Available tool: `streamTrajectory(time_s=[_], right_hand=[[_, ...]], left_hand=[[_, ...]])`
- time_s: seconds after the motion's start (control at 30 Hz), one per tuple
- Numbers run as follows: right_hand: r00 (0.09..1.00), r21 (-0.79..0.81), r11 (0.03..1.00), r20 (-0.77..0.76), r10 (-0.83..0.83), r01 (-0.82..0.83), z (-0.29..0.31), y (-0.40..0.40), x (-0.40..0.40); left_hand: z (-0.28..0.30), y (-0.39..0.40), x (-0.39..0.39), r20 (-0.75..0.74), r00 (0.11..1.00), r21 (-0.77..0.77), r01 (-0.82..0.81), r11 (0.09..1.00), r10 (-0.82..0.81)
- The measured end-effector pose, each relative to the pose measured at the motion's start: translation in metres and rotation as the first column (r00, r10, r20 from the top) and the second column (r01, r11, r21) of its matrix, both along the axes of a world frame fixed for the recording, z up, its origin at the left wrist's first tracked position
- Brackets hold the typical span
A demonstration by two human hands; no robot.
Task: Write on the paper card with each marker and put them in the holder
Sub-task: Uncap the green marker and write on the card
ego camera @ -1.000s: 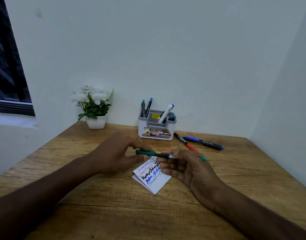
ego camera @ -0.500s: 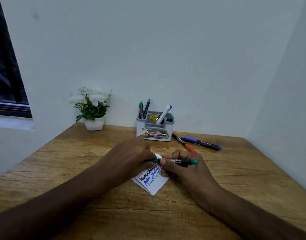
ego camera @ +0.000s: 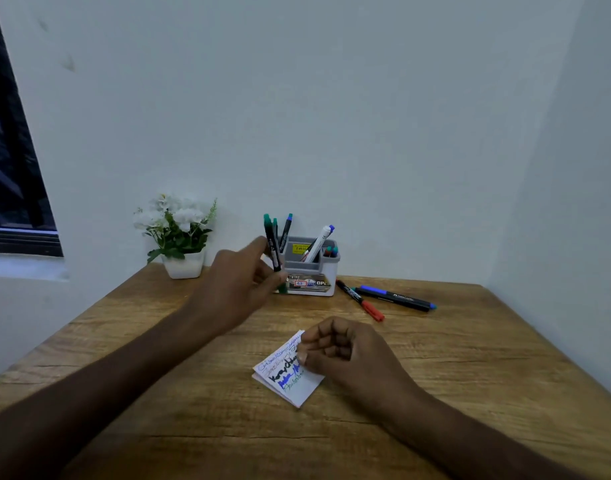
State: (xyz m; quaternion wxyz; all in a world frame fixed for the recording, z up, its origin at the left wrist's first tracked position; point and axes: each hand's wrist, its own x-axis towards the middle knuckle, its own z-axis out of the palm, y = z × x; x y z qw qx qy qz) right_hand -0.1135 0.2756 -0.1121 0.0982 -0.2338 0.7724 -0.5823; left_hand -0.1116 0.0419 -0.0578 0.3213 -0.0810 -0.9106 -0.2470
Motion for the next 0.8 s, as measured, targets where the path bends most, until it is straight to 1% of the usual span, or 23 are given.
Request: streamTrajectory(time_s=[0.07, 0.13, 0.2, 0.27, 0.33, 0.43, 0.53, 0.63, 0.7, 0.8], right_hand=[[1.000, 0.018, 1.000, -0.016, 0.007, -0.007, 0.000, 0.000, 0.000], [1.000, 0.022, 1.000, -0.023, 0.011, -0.010, 0.000, 0.000, 0.000], [1.000, 0.027, 1.000, -0.027, 0.013, -0.012, 0.000, 0.001, -0.001], [0.999, 0.029, 0.999, -0.029, 0.016, -0.015, 0.000, 0.001, -0.002], [0.999, 0.026, 0.999, -0.026, 0.020, -0.019, -0.001, 0.002, -0.002], [0.999, 0.015, 1.000, -0.032, 0.022, -0.022, -0.002, 0.002, -0.002], [0.999, 0.011, 1.000, -0.039, 0.025, -0.024, -0.002, 0.001, -0.002], [0.999, 0.020, 1.000, -0.044, 0.018, -0.017, -0.002, 0.001, -0.002], [0.999, 0.019, 1.000, -0.042, 0.020, -0.019, -0.002, 0.001, -0.001], [0.999, 0.024, 1.000, -0.040, 0.017, -0.016, 0.000, 0.002, 0.000]], left_hand=[[0.018, 0.004, -0.016, -0.081, 0.997, 0.079, 0.002, 0.997, 0.004], [0.037, 0.017, -0.036, -0.170, 0.985, 0.110, 0.044, 0.993, -0.024], [0.054, 0.032, -0.055, -0.198, 0.979, 0.112, 0.059, 0.992, -0.036], [0.061, 0.045, -0.076, -0.185, 0.982, 0.045, -0.024, 0.999, 0.032], [0.060, 0.054, -0.094, -0.142, 0.985, -0.035, -0.107, 0.994, 0.101], [0.048, 0.057, -0.109, -0.042, 0.988, -0.098, -0.151, 0.984, 0.147], [0.042, 0.055, -0.114, -0.036, 0.981, -0.138, -0.195, 0.971, 0.192], [0.043, 0.056, -0.115, -0.037, 0.981, -0.161, -0.194, 0.968, 0.191], [0.045, 0.058, -0.115, -0.043, 0.986, -0.162, -0.165, 0.973, 0.160], [0.050, 0.058, -0.107, -0.034, 0.992, -0.203, -0.127, 0.971, 0.122]])
